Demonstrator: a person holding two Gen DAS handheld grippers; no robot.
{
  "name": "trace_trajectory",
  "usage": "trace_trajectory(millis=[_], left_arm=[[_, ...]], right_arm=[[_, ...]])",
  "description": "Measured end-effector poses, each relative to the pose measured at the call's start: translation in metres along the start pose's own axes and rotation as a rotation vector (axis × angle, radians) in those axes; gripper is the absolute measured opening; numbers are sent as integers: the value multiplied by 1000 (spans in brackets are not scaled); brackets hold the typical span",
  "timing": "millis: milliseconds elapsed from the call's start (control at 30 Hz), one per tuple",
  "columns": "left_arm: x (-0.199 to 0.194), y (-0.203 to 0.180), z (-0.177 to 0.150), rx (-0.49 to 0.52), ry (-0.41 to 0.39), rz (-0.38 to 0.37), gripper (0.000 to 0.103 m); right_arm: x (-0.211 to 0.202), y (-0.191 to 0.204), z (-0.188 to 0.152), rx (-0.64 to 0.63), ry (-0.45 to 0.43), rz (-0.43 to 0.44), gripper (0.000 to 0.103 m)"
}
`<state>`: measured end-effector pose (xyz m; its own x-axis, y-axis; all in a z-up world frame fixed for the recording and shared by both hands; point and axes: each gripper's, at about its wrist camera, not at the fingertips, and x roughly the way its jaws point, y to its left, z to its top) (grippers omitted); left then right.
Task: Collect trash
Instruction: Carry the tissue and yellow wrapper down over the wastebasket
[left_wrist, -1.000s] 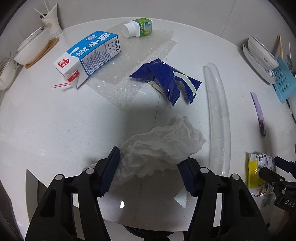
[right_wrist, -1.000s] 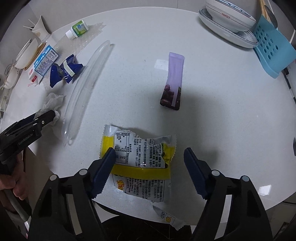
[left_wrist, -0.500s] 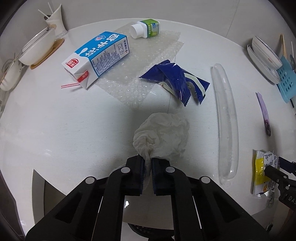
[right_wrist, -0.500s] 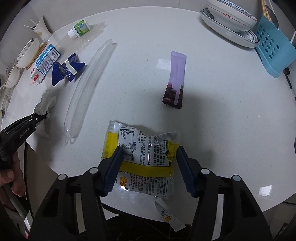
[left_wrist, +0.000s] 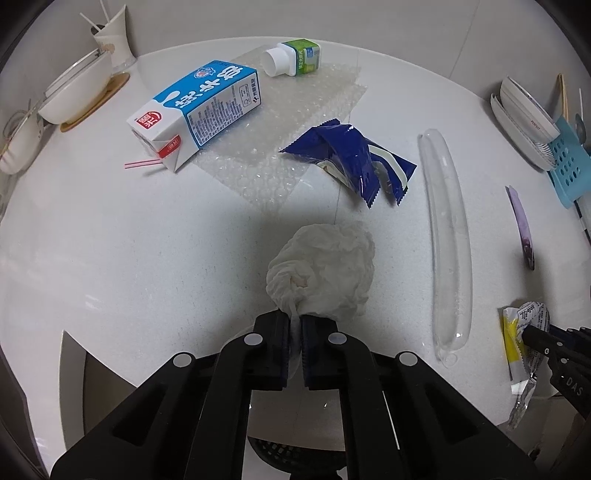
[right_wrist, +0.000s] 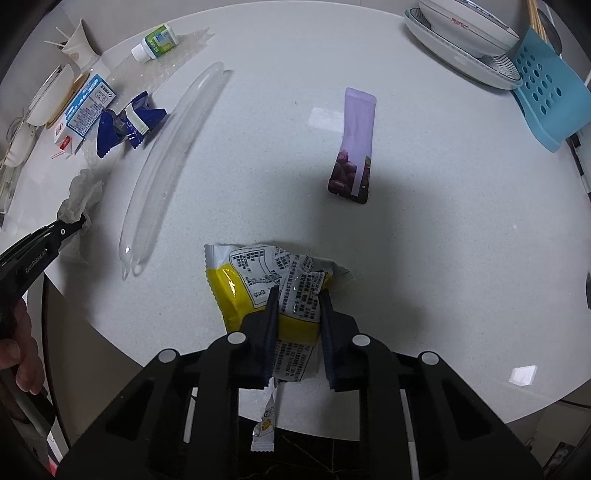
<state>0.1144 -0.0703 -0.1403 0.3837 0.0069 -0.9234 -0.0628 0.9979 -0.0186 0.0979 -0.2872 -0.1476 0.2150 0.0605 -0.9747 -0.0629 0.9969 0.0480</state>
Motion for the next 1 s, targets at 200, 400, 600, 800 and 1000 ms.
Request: trace_trajectory(millis=[200, 400, 600, 800, 1000], left_arm=[[-11, 1, -2, 3, -15, -6, 4], [-21, 3, -5, 8, -26, -16, 4], [-33, 5, -12, 12, -37, -28, 4], [-45, 8, -22, 18, -43, -39, 4], [-61, 11, -33, 28, -55, -44, 4]], right_arm=[[-8, -2, -3, 15, -20, 3, 18], [-21, -3, -7, 29, -49, -5, 17], [-32, 0, -13, 32, -80, -16, 17], [-46, 7, -20, 32, -111, -19, 17], [-56, 15, -24, 36, -142, -17, 17]])
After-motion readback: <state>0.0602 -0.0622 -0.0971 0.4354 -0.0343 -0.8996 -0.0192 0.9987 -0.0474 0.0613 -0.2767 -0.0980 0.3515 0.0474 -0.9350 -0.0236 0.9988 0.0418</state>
